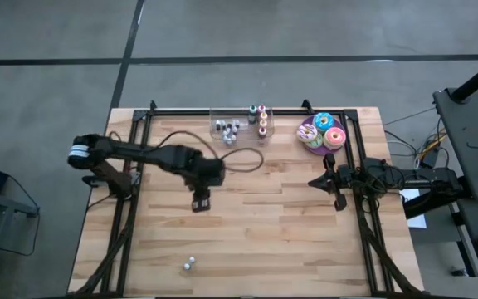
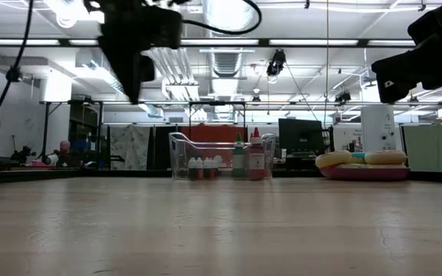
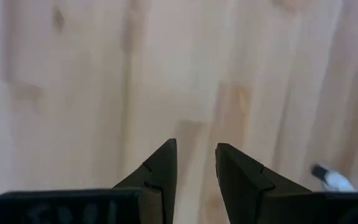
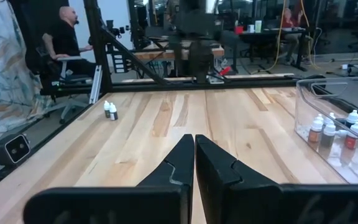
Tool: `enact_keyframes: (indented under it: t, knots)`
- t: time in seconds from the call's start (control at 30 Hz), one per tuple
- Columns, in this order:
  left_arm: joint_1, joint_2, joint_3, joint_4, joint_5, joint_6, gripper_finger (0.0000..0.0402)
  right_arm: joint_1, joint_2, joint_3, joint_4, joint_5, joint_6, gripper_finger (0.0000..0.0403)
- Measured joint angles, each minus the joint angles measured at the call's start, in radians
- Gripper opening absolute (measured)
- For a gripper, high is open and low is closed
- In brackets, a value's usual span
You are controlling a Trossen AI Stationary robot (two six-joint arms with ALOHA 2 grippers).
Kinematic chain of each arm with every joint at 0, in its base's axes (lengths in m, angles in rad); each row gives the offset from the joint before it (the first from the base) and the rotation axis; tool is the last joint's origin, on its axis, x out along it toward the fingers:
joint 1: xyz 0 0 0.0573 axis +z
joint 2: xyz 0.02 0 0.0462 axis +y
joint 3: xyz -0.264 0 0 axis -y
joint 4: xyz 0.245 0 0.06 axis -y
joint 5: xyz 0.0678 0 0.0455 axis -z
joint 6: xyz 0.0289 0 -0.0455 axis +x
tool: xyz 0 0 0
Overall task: Pick & Place food coloring
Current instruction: Put the small red food coloring bottle into the transparent bin
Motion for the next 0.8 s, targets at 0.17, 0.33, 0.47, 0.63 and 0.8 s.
enact_keyframes:
  t: [0.17,0.33,0.47,0.63,0.8]
  knots:
    - [-0.101,-0.065,-0.089,0.002,0.0,-0.125,0.0083,0.0,0.0,0.0,0.0,0.0,0.0,0.0008]
    - [-0.199,-0.095,-0.131,0.011,0.0,-0.262,0.0083,0.0,-0.001,0.0,0.0,0.0,0.0,0.0008]
    - [-0.272,-0.097,-0.134,0.029,-0.002,-0.371,0.0083,0.0,0.0,0.0,0.0,0.0,0.0,0.0008]
    - [-0.348,-0.097,-0.135,0.064,-0.003,-0.534,0.0083,0.0,0.0,0.0,0.0,0.0,0.0,0.0008]
    - [-0.424,-0.088,-0.134,0.134,-0.004,-0.706,0.0083,0.0,0.0,0.0,0.0,0.0,0.0,0.0008]
